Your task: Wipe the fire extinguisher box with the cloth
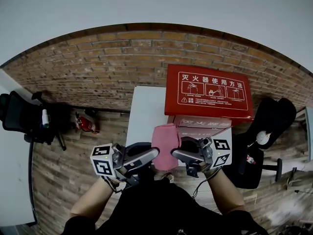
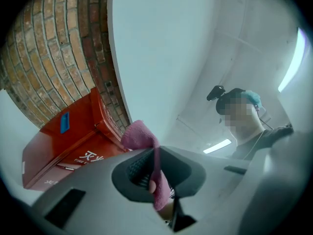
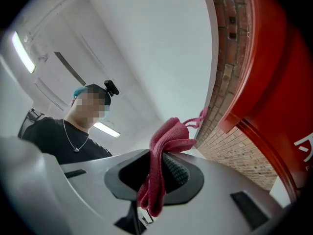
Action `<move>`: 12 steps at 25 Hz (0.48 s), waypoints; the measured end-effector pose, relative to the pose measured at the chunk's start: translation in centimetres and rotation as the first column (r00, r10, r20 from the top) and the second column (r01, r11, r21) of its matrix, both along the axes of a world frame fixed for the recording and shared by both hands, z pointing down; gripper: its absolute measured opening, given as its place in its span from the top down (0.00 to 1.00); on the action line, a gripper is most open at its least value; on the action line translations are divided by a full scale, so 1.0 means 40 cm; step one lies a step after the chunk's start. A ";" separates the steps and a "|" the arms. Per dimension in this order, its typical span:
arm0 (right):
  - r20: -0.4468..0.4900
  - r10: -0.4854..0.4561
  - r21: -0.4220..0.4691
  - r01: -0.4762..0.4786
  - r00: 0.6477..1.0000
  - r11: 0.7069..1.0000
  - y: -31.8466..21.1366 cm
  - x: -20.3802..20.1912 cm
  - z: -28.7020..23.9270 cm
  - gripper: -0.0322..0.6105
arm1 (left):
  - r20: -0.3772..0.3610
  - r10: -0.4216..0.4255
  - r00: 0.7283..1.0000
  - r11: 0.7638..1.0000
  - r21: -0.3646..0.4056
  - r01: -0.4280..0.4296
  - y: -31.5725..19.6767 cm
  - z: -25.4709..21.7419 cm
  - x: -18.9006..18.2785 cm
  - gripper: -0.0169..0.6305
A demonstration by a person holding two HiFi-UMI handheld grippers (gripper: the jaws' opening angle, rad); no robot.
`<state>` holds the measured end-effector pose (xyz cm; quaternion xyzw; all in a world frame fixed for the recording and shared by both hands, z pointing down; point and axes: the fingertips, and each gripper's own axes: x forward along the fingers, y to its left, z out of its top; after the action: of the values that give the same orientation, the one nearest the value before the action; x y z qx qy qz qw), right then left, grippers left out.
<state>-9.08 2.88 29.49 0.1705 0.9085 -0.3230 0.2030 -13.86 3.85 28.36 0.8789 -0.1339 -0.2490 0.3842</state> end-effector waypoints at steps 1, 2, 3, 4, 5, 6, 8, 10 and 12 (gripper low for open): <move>-0.007 0.004 0.001 -0.004 1.000 1.000 -0.002 -0.013 0.000 0.85 | 0.001 -0.003 1.000 1.000 0.006 0.003 0.000 -0.002 -0.013 0.88; -0.014 0.009 0.000 -0.009 1.000 1.000 -0.005 -0.025 0.000 0.85 | 0.002 -0.006 1.000 1.000 0.012 0.006 -0.001 -0.004 -0.026 0.88; -0.021 0.015 -0.003 -0.015 1.000 1.000 -0.011 -0.036 0.001 0.84 | 0.000 -0.010 1.000 1.000 0.017 0.010 -0.002 -0.006 -0.041 0.88; -0.028 0.023 -0.009 -0.024 0.999 1.000 -0.017 -0.046 0.003 0.84 | -0.004 -0.015 1.000 1.000 0.022 0.015 -0.005 -0.008 -0.057 0.88; -0.035 0.033 -0.016 -0.034 0.999 0.999 -0.024 -0.053 0.005 0.83 | -0.011 -0.020 1.000 0.999 0.027 0.020 -0.008 -0.012 -0.074 0.88; -0.043 0.045 -0.022 -0.046 0.998 0.999 -0.032 -0.060 0.006 0.81 | -0.021 -0.026 0.999 0.999 0.032 0.026 -0.012 -0.016 -0.093 0.88; -0.066 0.077 -0.027 -0.079 0.995 0.997 -0.048 -0.070 0.010 0.79 | -0.036 -0.038 0.999 0.999 0.038 0.039 -0.022 -0.023 -0.131 0.88; -0.098 0.118 -0.022 -0.121 0.988 0.992 -0.061 -0.080 0.014 0.78 | -0.041 -0.045 0.998 0.998 0.039 0.047 -0.034 -0.025 -0.166 0.88; -0.142 0.179 -0.002 -0.181 0.973 0.983 -0.075 -0.091 0.017 0.78 | -0.050 -0.042 0.998 0.998 0.036 0.044 -0.045 -0.024 -0.197 0.88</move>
<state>-12.71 -0.11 30.17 0.0625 0.9298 -0.3215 0.1678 -21.72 2.03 27.42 0.8764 -0.1387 -0.2811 0.3657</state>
